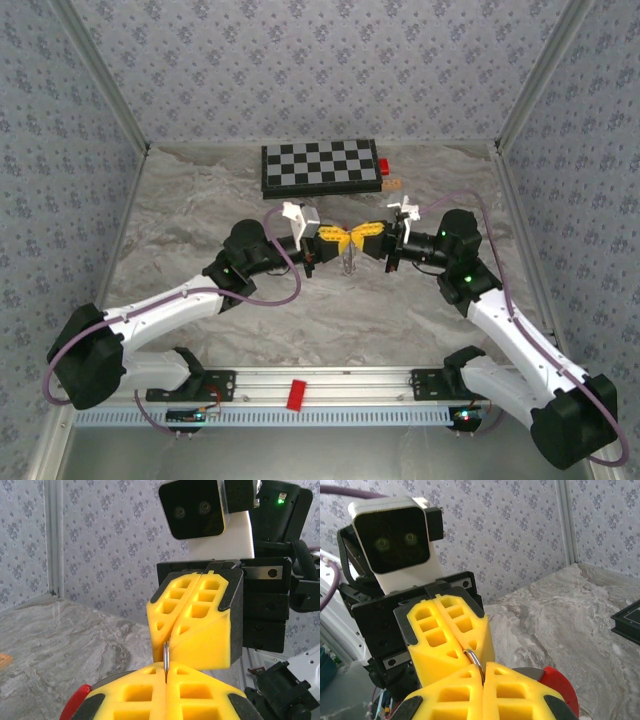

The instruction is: Put the keys on the keyring

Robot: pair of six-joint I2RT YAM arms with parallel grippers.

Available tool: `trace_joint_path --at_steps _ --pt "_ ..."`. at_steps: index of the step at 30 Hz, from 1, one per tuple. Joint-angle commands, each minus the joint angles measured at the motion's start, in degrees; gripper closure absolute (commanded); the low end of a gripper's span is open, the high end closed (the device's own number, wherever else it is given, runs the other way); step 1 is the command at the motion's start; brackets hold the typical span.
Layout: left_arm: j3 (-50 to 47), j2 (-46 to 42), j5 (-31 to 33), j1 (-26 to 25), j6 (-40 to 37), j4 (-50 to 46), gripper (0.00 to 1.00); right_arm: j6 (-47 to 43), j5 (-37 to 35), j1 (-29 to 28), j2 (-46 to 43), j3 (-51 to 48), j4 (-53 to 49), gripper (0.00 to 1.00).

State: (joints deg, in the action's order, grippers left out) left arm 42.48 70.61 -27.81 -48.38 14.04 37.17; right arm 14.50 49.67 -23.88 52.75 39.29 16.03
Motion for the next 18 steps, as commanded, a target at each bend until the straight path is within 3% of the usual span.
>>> trace_joint_path --at_steps 1,5,14,18 --pt "2.16 -1.65 -1.35 0.42 -1.00 -2.01 0.98 -5.24 1.46 0.90 -1.07 3.02 -7.38 1.00" --pt "2.43 -3.08 -3.31 2.37 -1.90 -6.22 0.84 -11.77 1.48 1.89 -0.56 6.02 -16.29 1.00" --pt "4.03 -5.04 -4.02 3.84 -10.05 -19.11 0.72 -24.21 -2.71 0.49 4.45 13.72 -32.04 1.00" --pt "5.43 -5.26 -4.63 4.48 -13.94 -24.71 0.71 -29.45 -6.32 -2.20 6.62 18.28 -40.04 1.00"
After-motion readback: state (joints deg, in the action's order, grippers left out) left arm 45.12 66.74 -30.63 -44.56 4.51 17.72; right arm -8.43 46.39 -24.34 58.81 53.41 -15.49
